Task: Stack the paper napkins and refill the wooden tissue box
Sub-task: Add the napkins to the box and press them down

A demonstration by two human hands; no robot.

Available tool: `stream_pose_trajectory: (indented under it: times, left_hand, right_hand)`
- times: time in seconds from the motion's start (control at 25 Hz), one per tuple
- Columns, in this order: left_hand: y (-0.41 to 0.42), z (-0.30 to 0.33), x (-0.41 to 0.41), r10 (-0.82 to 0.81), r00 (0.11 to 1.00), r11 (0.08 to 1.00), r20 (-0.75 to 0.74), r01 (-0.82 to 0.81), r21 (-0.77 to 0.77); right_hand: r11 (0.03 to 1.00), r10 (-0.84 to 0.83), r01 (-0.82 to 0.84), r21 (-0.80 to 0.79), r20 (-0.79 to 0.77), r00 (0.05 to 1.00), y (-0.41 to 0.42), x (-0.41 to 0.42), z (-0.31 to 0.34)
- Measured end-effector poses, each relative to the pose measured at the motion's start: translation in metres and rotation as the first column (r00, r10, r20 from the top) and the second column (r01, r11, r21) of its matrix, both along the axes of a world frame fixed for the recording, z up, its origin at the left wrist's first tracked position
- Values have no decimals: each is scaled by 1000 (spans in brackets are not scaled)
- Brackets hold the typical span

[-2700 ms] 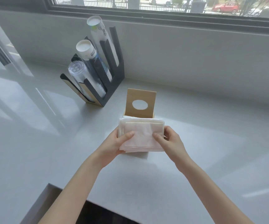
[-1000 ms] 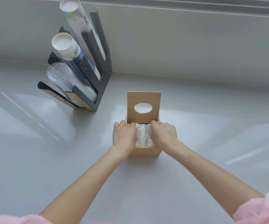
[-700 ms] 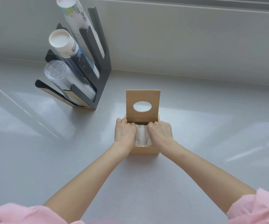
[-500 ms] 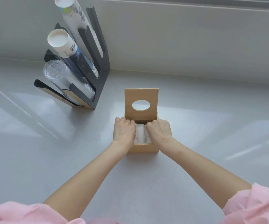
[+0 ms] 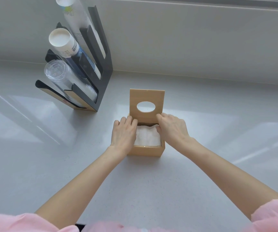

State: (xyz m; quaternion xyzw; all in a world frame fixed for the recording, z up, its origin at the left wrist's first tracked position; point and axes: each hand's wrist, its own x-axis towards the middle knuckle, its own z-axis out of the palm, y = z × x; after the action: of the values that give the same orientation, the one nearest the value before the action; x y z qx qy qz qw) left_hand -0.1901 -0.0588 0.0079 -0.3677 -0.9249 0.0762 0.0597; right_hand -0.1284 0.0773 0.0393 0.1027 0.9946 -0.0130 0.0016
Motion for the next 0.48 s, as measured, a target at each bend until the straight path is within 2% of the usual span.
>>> stream_pose_trajectory:
  times: [0.08, 0.16, 0.2, 0.32, 0.48]
  left_hand:
    - [-2, -7, -4, -74, 995, 997, -65, 76, 25]
    - [-1, 0, -5, -151, 988, 989, -46, 150, -17]
    - [0, 3, -6, -183, 983, 981, 4, 183, -57]
    - [6, 2, -13, -143, 966, 942, 216, 200, -271]
    - [15, 1, -22, -96, 945, 891, 311, 221, -397]
  right_hand:
    - [993, 116, -116, 22, 19, 993, -1, 1, 2]
    - [976, 207, -214, 36, 139, 969, -7, 1, -6]
    - [974, 211, -222, 37, 202, 956, -10, -1, -11]
    - [970, 145, -211, 122, 407, 902, -11, -9, -22]
    - [963, 132, -233, 134, 518, 845, -5, -22, -25]
